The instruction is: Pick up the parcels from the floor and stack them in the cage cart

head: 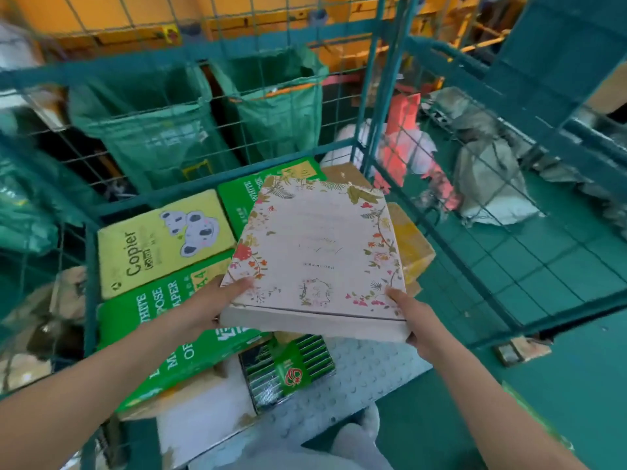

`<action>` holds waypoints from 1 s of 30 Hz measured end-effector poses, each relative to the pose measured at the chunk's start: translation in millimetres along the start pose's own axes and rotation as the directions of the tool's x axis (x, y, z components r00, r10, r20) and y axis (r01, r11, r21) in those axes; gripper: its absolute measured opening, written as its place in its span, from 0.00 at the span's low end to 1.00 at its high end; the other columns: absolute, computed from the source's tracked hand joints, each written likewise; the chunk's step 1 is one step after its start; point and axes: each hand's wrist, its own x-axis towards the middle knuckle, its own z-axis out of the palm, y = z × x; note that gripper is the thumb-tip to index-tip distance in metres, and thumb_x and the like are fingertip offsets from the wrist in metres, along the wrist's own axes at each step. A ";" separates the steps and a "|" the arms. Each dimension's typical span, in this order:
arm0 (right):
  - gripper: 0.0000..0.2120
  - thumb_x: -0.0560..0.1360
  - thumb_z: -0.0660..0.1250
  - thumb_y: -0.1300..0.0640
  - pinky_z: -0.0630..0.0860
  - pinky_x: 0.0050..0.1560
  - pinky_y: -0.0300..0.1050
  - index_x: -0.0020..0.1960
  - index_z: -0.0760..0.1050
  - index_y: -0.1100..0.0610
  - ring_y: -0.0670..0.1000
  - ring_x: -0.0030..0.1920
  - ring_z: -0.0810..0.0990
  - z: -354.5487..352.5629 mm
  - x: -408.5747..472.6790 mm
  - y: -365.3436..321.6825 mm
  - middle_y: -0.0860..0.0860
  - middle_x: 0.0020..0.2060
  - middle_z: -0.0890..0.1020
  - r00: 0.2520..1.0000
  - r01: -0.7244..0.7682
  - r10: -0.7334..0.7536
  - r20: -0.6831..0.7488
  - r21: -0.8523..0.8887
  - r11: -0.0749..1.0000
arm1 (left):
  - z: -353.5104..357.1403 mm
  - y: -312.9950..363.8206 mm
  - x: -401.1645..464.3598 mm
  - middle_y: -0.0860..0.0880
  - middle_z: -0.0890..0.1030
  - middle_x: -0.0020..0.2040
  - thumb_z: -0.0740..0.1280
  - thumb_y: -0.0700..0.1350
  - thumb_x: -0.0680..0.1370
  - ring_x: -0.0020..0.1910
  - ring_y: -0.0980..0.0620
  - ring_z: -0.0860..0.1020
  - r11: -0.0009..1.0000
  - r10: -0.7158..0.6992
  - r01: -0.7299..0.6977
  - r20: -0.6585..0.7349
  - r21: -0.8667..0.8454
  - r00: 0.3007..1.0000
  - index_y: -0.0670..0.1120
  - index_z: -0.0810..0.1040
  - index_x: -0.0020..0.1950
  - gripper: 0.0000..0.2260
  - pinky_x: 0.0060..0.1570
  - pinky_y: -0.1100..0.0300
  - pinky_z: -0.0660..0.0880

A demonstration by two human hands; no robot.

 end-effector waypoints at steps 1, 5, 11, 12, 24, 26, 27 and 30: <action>0.22 0.76 0.71 0.37 0.79 0.62 0.57 0.61 0.78 0.51 0.57 0.57 0.82 2.5 11.9 -10.3 0.52 0.56 0.85 1.000 -0.001 0.002 0.022 -0.013 1.000 | 0.7 -1.1 2.0 0.51 0.74 0.68 0.72 0.66 0.73 0.60 0.44 0.78 0.999 -0.015 0.013 -0.038 -0.036 0.999 0.53 0.61 0.81 0.41 0.61 0.44 0.79; 0.22 0.77 0.70 0.37 0.79 0.64 0.62 0.60 0.79 0.53 0.59 0.56 0.83 5.6 38.7 -41.1 0.54 0.55 0.86 0.992 0.017 -0.009 0.129 -0.055 0.998 | 4.2 -3.7 1.3 0.49 0.75 0.68 0.72 0.65 0.74 0.56 0.45 0.80 0.988 -0.073 0.054 -0.126 -0.146 0.989 0.52 0.57 0.83 0.43 0.61 0.44 0.79; 0.20 0.81 0.63 0.37 0.76 0.65 0.65 0.60 0.78 0.53 0.62 0.55 0.83 7.8 63.5 -85.6 0.55 0.51 0.87 0.963 0.059 -0.013 0.270 -0.164 0.985 | 22.5 -9.9 -17.7 0.48 0.76 0.70 0.71 0.62 0.76 0.55 0.48 0.80 0.960 -0.120 0.050 -0.246 -0.276 0.962 0.50 0.57 0.82 0.41 0.60 0.45 0.77; 0.19 0.82 0.63 0.38 0.78 0.63 0.63 0.59 0.78 0.53 0.61 0.55 0.84 8.7 68.1 -91.9 0.55 0.50 0.87 0.955 0.059 -0.002 0.298 -0.181 0.982 | 28.1 -11.7 -19.3 0.48 0.76 0.70 0.71 0.61 0.77 0.54 0.48 0.79 0.956 -0.133 0.049 -0.276 -0.290 0.952 0.50 0.57 0.82 0.40 0.61 0.44 0.77; 0.19 0.81 0.67 0.42 0.76 0.66 0.63 0.60 0.81 0.56 0.58 0.52 0.85 -13.9 95.0 -109.5 0.56 0.47 0.89 0.896 -0.049 0.047 0.441 -0.008 0.999 | 83.6 -33.7 -41.9 0.45 0.83 0.60 0.76 0.62 0.70 0.57 0.41 0.83 0.858 -0.239 0.059 -0.295 -0.510 0.925 0.48 0.70 0.72 0.36 0.57 0.40 0.81; 0.26 0.81 0.64 0.38 0.75 0.68 0.64 0.68 0.78 0.56 0.61 0.61 0.83 -20.2 99.7 -112.2 0.58 0.58 0.86 0.882 -0.114 0.031 0.470 0.150 0.982 | 101.2 -29.1 -40.3 0.43 0.83 0.59 0.74 0.60 0.75 0.54 0.42 0.82 0.825 -0.276 0.081 -0.274 -0.559 0.921 0.46 0.71 0.70 0.30 0.56 0.43 0.82; 0.31 0.79 0.64 0.35 0.78 0.64 0.64 0.71 0.76 0.56 0.62 0.63 0.82 -23.5 104.4 -111.2 0.60 0.61 0.84 0.883 -0.146 0.022 0.469 0.230 0.962 | 113.0 -25.6 -38.0 0.42 0.82 0.58 0.73 0.60 0.77 0.52 0.42 0.81 0.806 -0.294 0.093 -0.259 -0.585 0.920 0.46 0.72 0.69 0.27 0.51 0.46 0.83; 0.39 0.70 0.74 0.31 0.84 0.49 0.64 0.73 0.72 0.52 0.63 0.65 0.79 -29.2 112.2 -106.9 0.60 0.66 0.79 0.913 -0.164 0.014 0.408 0.335 0.928 | 156.5 -13.4 -25.1 0.40 0.80 0.57 0.69 0.58 0.80 0.50 0.42 0.81 0.751 -0.328 0.121 -0.207 -0.649 0.922 0.45 0.73 0.66 0.22 0.35 0.53 0.81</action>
